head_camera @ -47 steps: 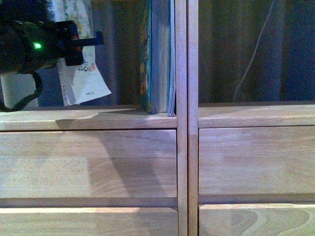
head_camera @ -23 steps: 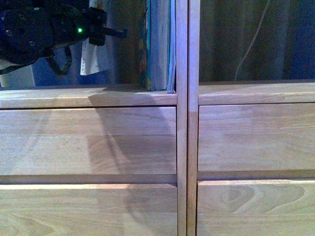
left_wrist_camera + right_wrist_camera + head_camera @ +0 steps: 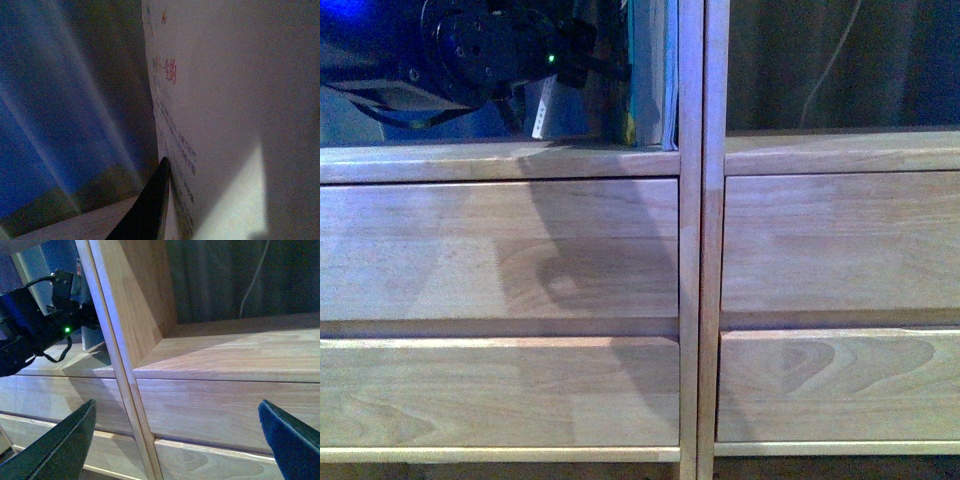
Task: Organize books on shelf
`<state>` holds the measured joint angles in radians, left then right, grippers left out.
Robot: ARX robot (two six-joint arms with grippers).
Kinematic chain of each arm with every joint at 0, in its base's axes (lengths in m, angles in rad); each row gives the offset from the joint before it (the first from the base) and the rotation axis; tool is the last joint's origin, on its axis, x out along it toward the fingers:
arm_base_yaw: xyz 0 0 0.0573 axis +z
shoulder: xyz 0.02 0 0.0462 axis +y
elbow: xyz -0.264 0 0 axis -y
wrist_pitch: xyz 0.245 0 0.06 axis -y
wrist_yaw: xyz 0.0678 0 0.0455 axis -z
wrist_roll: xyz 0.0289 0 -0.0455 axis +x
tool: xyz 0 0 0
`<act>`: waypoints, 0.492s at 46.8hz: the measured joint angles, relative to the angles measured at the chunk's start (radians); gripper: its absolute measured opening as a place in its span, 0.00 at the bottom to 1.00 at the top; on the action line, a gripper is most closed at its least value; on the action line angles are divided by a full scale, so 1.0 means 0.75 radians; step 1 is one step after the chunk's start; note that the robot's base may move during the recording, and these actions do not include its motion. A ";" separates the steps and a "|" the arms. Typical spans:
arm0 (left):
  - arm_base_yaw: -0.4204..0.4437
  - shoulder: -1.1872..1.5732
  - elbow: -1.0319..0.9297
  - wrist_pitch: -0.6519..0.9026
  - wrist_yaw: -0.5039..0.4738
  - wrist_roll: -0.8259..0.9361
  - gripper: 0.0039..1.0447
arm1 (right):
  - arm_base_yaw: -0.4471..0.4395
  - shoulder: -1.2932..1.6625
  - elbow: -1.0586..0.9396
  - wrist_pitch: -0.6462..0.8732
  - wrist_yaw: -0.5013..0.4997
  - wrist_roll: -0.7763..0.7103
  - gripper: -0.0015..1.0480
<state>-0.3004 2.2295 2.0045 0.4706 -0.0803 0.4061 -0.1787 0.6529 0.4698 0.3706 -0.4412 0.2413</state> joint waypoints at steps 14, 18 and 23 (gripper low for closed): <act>-0.016 -0.002 -0.064 0.061 -0.032 -0.002 0.50 | 0.000 0.000 0.000 0.000 0.000 0.000 0.93; -0.022 -0.038 -0.184 0.134 -0.021 -0.013 0.64 | 0.000 0.000 0.000 0.000 0.000 0.000 0.93; -0.034 -0.097 -0.316 0.205 -0.002 -0.035 0.78 | 0.000 0.000 0.000 0.000 0.000 0.000 0.93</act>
<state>-0.3256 2.1571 1.7672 0.6247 -0.0818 0.3798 -0.1787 0.6529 0.4698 0.3706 -0.4412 0.2413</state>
